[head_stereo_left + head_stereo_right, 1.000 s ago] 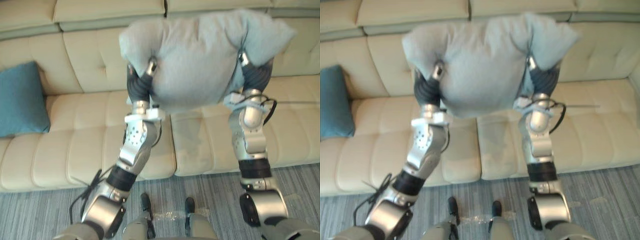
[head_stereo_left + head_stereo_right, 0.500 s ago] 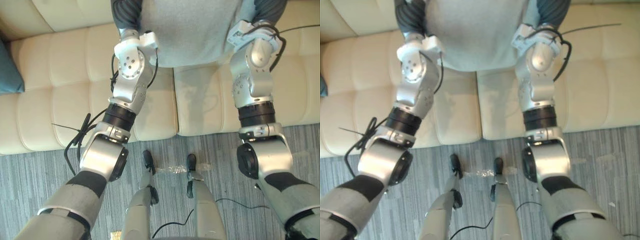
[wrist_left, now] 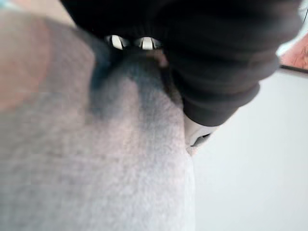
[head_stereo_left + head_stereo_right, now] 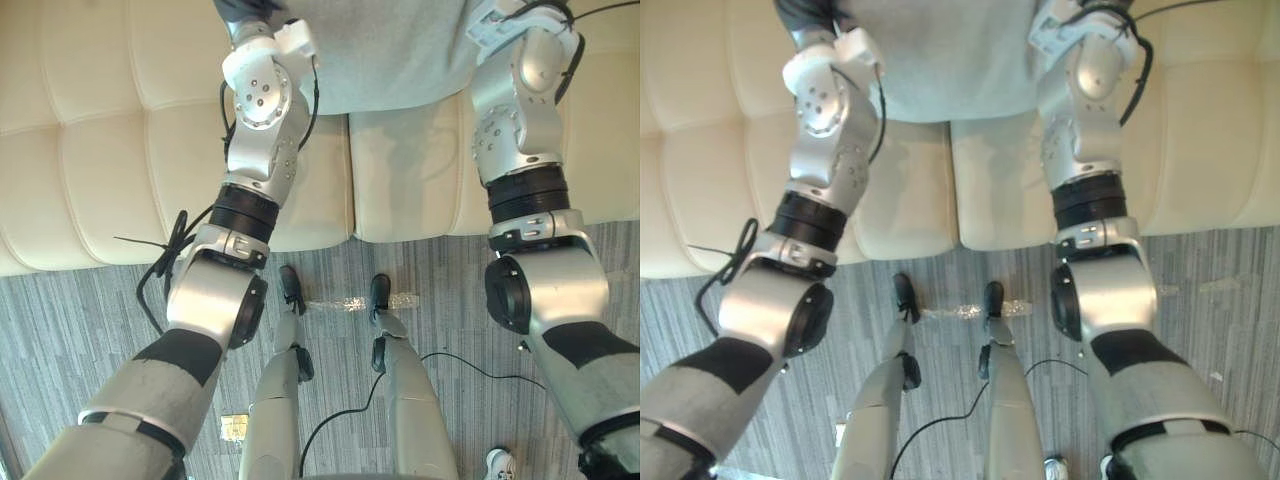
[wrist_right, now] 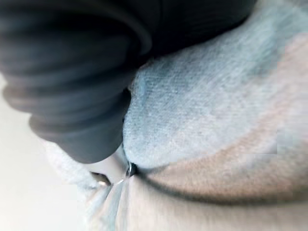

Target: Pick up cushions and gather them together orderly.

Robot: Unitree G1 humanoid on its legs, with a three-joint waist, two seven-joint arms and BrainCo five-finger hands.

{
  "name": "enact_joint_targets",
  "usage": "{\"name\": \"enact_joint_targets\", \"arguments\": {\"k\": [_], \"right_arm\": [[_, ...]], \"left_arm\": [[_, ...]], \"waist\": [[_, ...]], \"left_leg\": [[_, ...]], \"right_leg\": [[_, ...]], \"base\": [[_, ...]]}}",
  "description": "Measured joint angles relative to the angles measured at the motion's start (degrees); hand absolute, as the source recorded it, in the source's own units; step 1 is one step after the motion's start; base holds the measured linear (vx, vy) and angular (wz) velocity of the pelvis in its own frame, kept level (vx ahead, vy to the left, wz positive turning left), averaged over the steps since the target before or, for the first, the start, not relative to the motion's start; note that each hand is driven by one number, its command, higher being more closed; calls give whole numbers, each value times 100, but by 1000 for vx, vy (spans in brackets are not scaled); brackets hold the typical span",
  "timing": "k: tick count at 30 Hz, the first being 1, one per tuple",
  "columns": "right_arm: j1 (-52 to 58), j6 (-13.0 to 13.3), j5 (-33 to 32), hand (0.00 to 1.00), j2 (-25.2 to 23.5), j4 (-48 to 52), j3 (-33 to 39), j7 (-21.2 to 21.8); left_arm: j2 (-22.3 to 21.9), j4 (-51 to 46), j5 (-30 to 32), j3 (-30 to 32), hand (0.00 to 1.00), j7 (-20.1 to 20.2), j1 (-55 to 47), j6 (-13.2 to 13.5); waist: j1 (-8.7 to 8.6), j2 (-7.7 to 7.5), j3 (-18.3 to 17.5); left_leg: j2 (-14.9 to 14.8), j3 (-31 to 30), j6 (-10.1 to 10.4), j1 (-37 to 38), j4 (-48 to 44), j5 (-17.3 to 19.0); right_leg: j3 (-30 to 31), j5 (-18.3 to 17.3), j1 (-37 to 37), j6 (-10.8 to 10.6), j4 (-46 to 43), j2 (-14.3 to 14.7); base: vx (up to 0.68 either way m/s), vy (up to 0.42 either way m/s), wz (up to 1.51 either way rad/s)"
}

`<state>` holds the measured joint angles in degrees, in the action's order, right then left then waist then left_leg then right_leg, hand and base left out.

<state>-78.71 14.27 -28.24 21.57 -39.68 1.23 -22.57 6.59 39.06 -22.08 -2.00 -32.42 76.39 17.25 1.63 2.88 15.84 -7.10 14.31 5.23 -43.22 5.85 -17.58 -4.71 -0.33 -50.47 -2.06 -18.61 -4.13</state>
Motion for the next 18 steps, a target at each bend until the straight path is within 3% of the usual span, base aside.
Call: {"name": "enact_joint_targets", "arguments": {"k": [5, 9, 10, 16, 18], "right_arm": [[9, -13, 2, 0, 571, 19, -42, 24], [290, -16, -266, 0, 1238, 103, 164, 161], [563, -17, -456, 0, 1467, 146, 439, 197], [1416, -12, -863, 0, 1964, 351, 915, 466], [1694, -14, -945, 0, 1969, 470, 1002, 531]], "left_arm": [[247, -25, -71, 42, 0, 64, -120, -16], [841, -151, -401, 389, 0, 411, -482, -19], [1167, -180, -564, 644, 0, 559, -719, -22], [2169, -384, -966, 1280, 0, 1165, -1590, -21], [2253, -466, -970, 1302, 0, 1314, -1835, -22]], "waist": [[28, 0, 0], [13, -1, 0], [-23, -4, 0], [-97, -21, -8], [-103, -23, -9]], "left_leg": [[-8, -104, 29, 20, 0, -46], [-10, -119, 30, 225, 0, -50], [-1, -149, 28, 372, 3, -43], [-14, -136, -12, 752, 7, 109], [-10, -118, -41, 829, 7, 106]], "right_leg": [[-125, -40, 24, 55, -122, -19], [-140, -48, 228, 60, -149, -18], [-155, -112, 381, 98, -171, -21], [-172, -196, 755, 100, -196, -14], [-155, -196, 831, 99, -173, -14]], "base": [[-36, -35, 10], [-35, -79, 3], [-21, -94, 9], [-2, -90, 2], [24, -59, -4]]}}
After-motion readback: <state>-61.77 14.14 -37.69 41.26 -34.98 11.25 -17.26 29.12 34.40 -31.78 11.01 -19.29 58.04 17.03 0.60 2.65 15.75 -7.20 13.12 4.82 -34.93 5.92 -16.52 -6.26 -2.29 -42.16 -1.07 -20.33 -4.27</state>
